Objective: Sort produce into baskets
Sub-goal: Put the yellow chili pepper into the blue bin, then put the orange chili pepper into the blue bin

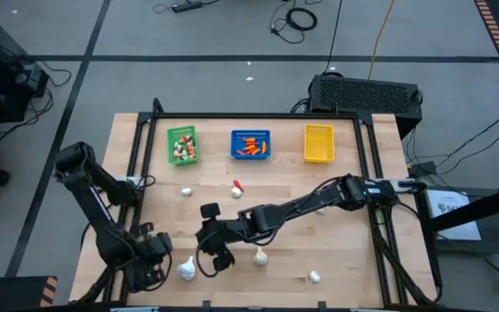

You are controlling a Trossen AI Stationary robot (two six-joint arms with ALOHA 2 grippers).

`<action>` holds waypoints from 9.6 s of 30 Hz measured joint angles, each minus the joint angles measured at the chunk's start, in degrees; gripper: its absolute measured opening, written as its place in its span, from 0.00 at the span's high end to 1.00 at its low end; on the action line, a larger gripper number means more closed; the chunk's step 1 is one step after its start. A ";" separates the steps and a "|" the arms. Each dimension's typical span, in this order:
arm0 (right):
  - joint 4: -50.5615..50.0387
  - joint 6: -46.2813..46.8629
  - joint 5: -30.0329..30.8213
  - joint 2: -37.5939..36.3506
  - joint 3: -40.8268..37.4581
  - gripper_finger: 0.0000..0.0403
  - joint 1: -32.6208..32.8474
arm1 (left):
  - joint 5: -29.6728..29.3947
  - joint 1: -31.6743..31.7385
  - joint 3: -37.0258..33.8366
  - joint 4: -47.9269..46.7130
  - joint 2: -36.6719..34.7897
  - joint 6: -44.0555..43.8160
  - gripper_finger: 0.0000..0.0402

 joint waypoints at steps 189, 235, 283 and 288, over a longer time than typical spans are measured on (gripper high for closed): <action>13.10 13.61 -17.09 -28.37 -49.07 0.74 -32.18 | -5.77 35.12 -43.71 95.38 -24.00 75.43 0.38; 27.57 41.28 11.98 -12.02 -49.05 0.72 -15.83 | -5.39 35.21 -43.69 96.42 -24.00 74.09 0.38; 21.56 31.64 12.47 -23.25 -48.98 0.99 -23.05 | -5.48 35.21 -43.69 95.22 -24.00 74.07 0.38; 19.54 34.38 11.92 -23.23 -49.03 0.99 -27.68 | -5.56 35.21 -43.69 95.36 -24.00 74.06 0.38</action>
